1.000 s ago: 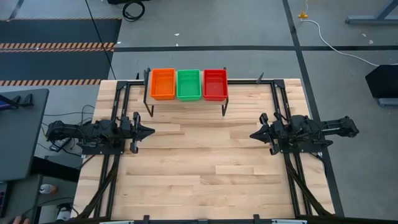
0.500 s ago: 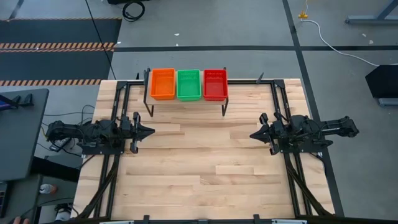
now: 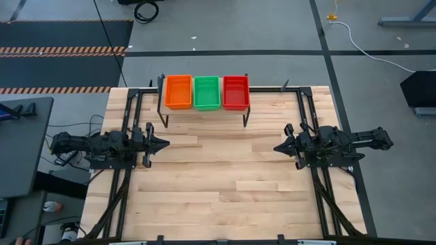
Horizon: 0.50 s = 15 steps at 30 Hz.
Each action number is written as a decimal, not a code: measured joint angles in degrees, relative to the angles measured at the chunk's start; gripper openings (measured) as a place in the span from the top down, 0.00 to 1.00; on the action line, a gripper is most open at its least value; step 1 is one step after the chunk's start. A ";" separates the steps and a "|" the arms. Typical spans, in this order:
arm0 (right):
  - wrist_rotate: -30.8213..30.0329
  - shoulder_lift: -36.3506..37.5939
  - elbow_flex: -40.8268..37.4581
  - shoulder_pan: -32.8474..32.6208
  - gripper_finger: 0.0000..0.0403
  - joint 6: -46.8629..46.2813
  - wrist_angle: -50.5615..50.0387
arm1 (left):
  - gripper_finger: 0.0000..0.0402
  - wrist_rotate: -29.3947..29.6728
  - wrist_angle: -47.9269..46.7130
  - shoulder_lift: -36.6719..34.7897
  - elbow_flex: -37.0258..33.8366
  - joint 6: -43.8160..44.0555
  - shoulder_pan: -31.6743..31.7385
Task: Stack baskets on shelf by color
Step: Return to Home Position
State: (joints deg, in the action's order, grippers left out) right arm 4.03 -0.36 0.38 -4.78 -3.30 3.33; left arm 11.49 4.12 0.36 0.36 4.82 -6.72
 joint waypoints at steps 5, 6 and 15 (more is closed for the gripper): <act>0.00 0.00 0.00 0.00 0.97 0.01 0.00 | 0.94 0.01 0.00 0.00 0.00 0.00 0.00; -0.01 0.00 0.00 0.00 0.97 0.00 0.00 | 0.94 0.01 0.00 0.00 0.00 0.00 0.00; 0.00 0.00 0.00 0.00 0.97 0.01 0.00 | 0.92 0.00 0.00 0.00 0.00 0.00 0.00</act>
State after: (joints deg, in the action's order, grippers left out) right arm 4.03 -0.36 0.38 -4.78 -3.29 3.33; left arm 11.49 4.12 0.36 0.36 4.82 -6.72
